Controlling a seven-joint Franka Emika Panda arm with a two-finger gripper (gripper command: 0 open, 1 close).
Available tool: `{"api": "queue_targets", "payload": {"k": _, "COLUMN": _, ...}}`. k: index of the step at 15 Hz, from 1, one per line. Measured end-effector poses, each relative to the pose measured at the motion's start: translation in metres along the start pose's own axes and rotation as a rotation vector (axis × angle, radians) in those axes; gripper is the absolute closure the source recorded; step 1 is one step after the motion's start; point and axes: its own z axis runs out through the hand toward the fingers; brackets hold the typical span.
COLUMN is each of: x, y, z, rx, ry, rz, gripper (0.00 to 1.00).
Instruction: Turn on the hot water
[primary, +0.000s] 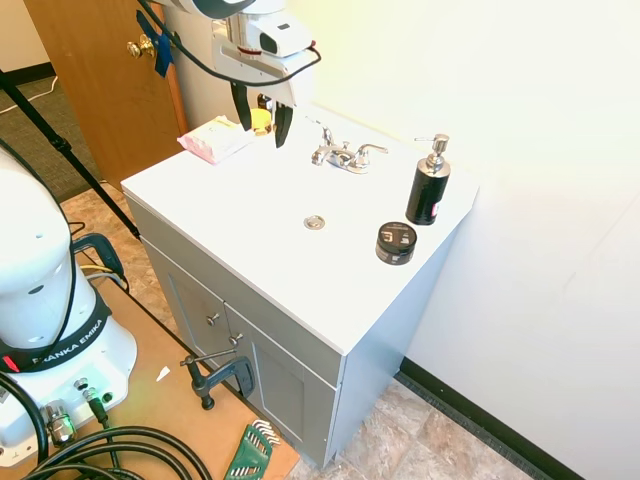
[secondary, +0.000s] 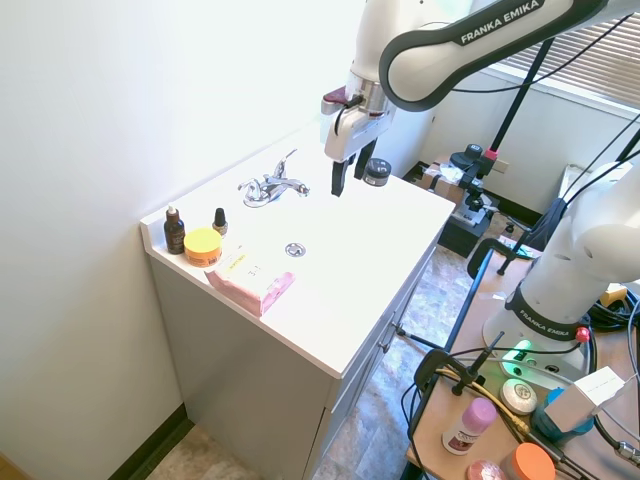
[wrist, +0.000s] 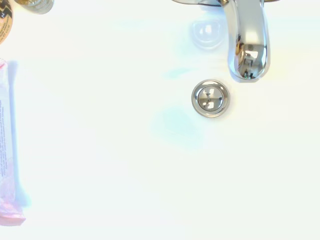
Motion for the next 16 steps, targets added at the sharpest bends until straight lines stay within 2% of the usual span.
{"api": "queue_targets", "payload": {"k": 4, "x": -0.004, "y": -0.01, "z": 0.009, "rx": -0.005, "ry": 0.005, "rz": -0.012, "gripper": 0.0}}
{"api": "queue_targets", "payload": {"k": 7, "x": -0.018, "y": -0.05, "z": 0.016, "rx": 0.003, "ry": -0.007, "rz": -0.051, "gripper": 0.0}}
{"api": "queue_targets", "payload": {"k": 12, "x": -0.017, "y": -0.117, "z": 0.014, "rx": 0.088, "ry": -0.085, "rz": -0.031, "gripper": 0.0}}
{"api": "queue_targets", "payload": {"k": 16, "x": -0.011, "y": -0.16, "z": 0.022, "rx": 0.159, "ry": -0.038, "rz": 0.015, "gripper": 0.0}}
